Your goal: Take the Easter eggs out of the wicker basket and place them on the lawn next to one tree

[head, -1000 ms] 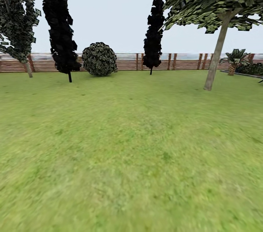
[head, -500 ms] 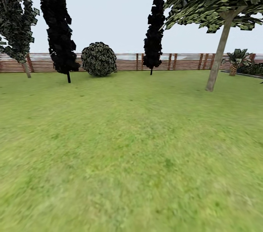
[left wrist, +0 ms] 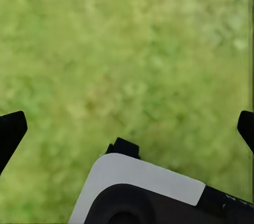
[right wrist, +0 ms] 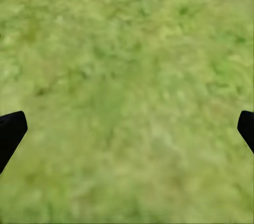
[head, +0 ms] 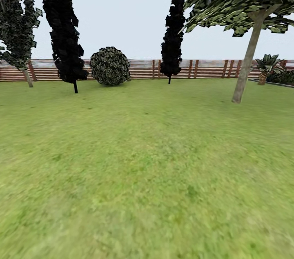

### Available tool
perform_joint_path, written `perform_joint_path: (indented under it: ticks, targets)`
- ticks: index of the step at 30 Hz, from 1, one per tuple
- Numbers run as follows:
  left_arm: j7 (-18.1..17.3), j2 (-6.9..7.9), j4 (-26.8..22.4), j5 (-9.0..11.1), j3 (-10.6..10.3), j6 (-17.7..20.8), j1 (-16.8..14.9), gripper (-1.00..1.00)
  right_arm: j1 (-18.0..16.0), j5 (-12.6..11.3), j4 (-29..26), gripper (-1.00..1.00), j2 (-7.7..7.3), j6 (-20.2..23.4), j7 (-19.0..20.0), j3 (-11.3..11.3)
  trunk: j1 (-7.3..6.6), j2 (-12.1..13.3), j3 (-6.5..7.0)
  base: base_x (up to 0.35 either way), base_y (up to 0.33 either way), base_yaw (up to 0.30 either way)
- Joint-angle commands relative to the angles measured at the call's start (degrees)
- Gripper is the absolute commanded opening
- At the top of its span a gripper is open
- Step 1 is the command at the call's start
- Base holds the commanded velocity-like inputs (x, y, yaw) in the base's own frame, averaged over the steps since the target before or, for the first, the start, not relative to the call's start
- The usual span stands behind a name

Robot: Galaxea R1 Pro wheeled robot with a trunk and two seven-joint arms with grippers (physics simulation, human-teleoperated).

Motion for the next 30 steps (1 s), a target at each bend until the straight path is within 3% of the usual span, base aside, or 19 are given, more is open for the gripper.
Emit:
perform_joint_path:
  ticks: [1,3,4,5,19,30]
  targets:
    - [0.0,-0.07,0.0,0.1,-0.1,-0.4,0.0,1.0,-0.1,-0.1,0.1,1.0,0.01,-0.2,0.0,0.0,0.04,0.0,-0.05,0.329,0.0,0.0]
    - [0.0,-0.2,0.0,0.1,-1.1,-2.3,0.0,1.0,-0.1,-0.1,0.1,1.0,0.02,-0.2,0.0,0.0,0.04,0.0,-0.05,0.329,0.0,0.0]
    - [0.0,-0.15,0.0,0.3,-3.1,-4.3,0.0,1.0,-0.1,-0.1,0.1,1.0,0.04,-0.2,0.0,0.0,0.04,0.0,-0.05,0.329,0.0,0.0]
    - [0.0,-0.14,0.0,0.3,-3.3,-4.4,0.0,1.0,-0.1,-0.1,0.1,1.0,0.04,-0.2,0.0,0.0,0.04,0.0,-0.05,0.329,0.0,0.0]
    - [0.0,-0.03,0.0,0.3,-3.6,-4.8,0.0,1.0,-0.1,-0.1,0.1,1.0,0.04,-0.2,0.0,0.0,0.04,0.0,-0.05,0.329,0.0,0.0]
    - [-0.1,-0.04,1.7,0.3,-3.6,-8.7,0.0,1.0,-0.1,-0.1,0.1,1.0,0.04,-0.2,0.0,0.0,0.04,0.0,-0.05,0.329,0.0,0.0]
